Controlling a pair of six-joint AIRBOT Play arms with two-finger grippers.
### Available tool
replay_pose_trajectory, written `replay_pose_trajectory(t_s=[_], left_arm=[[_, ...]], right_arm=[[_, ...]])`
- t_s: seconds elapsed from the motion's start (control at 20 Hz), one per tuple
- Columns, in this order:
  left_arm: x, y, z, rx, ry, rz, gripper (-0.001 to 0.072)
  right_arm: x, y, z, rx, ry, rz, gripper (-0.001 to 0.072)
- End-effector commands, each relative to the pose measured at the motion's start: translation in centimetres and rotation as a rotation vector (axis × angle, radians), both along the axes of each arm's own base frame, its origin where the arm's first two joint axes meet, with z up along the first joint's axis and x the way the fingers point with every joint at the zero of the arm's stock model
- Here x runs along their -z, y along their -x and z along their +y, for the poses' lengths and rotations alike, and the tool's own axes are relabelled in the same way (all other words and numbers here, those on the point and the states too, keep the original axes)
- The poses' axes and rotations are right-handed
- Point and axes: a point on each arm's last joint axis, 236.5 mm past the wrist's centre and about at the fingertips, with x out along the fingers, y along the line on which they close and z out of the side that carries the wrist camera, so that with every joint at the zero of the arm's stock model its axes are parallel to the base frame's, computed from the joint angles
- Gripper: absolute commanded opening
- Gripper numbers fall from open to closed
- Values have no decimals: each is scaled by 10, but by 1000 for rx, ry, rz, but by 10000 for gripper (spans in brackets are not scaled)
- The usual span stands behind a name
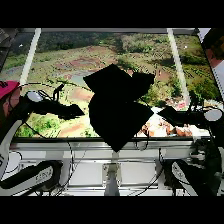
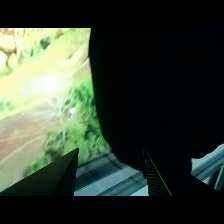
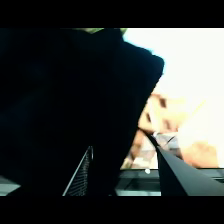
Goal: Fold the clothes and pants, and hang the long-sleeved shirts on hangers.
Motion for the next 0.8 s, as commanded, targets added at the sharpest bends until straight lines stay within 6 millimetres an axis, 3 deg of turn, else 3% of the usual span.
replay_pose_trajectory(t_s=[0.0,0.05,0.1,0.2,0.35,0.55,0.75], left_arm=[[2,-8,-20,-17,5,-34,481],[4,-8,-28,-6,-1,-42,481],[7,-7,-33,6,-6,-48,481],[15,-6,-38,21,-18,-42,481],[30,-2,-28,26,-75,-8,480],[41,1,-28,24,-88,28,480],[59,15,-42,62,-98,90,478]], right_arm=[[32,-10,-21,87,25,44,454],[40,-10,-22,121,10,79,521],[48,-7,-19,146,-19,133,539],[60,1,4,116,-139,225,538],[60,-11,31,66,-293,203,536],[74,-20,26,114,-289,207,536],[85,-25,20,150,-274,210,535]])
